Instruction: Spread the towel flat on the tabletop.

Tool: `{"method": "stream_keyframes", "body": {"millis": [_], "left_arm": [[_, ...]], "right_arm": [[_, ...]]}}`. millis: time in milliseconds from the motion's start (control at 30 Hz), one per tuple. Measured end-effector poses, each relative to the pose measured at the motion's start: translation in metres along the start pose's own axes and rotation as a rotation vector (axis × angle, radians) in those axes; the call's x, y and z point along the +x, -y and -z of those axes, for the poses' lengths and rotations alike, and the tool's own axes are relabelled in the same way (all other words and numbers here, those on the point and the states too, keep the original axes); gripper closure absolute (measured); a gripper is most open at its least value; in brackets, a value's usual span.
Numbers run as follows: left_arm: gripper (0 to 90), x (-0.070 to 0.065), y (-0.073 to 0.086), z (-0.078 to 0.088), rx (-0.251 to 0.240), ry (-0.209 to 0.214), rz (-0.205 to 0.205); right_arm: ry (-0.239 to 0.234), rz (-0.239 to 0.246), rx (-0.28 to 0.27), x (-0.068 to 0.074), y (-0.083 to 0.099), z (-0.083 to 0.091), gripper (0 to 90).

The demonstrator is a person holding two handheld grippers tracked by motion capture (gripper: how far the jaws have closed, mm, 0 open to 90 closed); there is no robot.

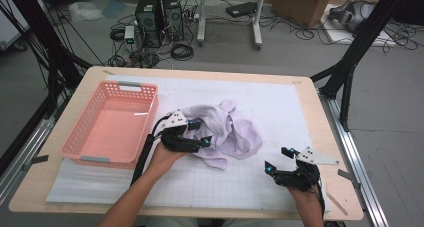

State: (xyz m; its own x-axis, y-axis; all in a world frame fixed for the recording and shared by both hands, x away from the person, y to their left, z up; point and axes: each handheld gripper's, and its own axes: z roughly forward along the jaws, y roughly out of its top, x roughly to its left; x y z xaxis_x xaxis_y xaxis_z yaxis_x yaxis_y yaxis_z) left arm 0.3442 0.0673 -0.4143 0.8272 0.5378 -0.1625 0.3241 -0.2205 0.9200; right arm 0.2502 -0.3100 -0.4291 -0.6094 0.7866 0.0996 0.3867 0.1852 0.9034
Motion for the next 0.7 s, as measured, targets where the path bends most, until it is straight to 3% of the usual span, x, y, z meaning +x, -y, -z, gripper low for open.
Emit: {"method": "stream_keyframes", "body": {"millis": [133,233,367,467,500,567,633,700], "left_arm": [[30.6,-0.007,0.000,-0.012,0.018,0.008,-0.025],[37.1,-0.010,0.000,-0.020,0.021,0.027,-0.020],[36.6,-0.015,0.001,-0.032,0.045,-0.007,-0.055],[36.8,-0.016,0.001,-0.040,0.064,-0.040,-0.070],[40.0,-0.016,0.001,-0.042,0.069,-0.046,-0.069],[59.2,-0.014,0.001,-0.043,0.072,-0.048,-0.059],[69.6,-0.011,0.001,-0.041,0.070,-0.037,-0.038],[73.6,-0.008,0.000,-0.038,0.068,-0.036,-0.028]], "right_arm": [[0.002,0.016,0.022,0.003,-0.004,-0.008,16.6],[0.004,0.023,0.040,0.004,-0.005,-0.016,15.5],[-0.011,0.045,0.062,0.005,-0.007,-0.021,16.8],[-0.018,0.052,0.054,0.005,-0.009,-0.022,28.9],[-0.017,0.055,0.049,0.006,-0.010,-0.023,30.8],[-0.010,0.056,0.047,0.006,-0.013,-0.027,32.0],[-0.020,0.051,0.062,0.006,-0.016,-0.033,35.6],[-0.022,0.057,0.075,0.005,-0.019,-0.041,36.4]]}}
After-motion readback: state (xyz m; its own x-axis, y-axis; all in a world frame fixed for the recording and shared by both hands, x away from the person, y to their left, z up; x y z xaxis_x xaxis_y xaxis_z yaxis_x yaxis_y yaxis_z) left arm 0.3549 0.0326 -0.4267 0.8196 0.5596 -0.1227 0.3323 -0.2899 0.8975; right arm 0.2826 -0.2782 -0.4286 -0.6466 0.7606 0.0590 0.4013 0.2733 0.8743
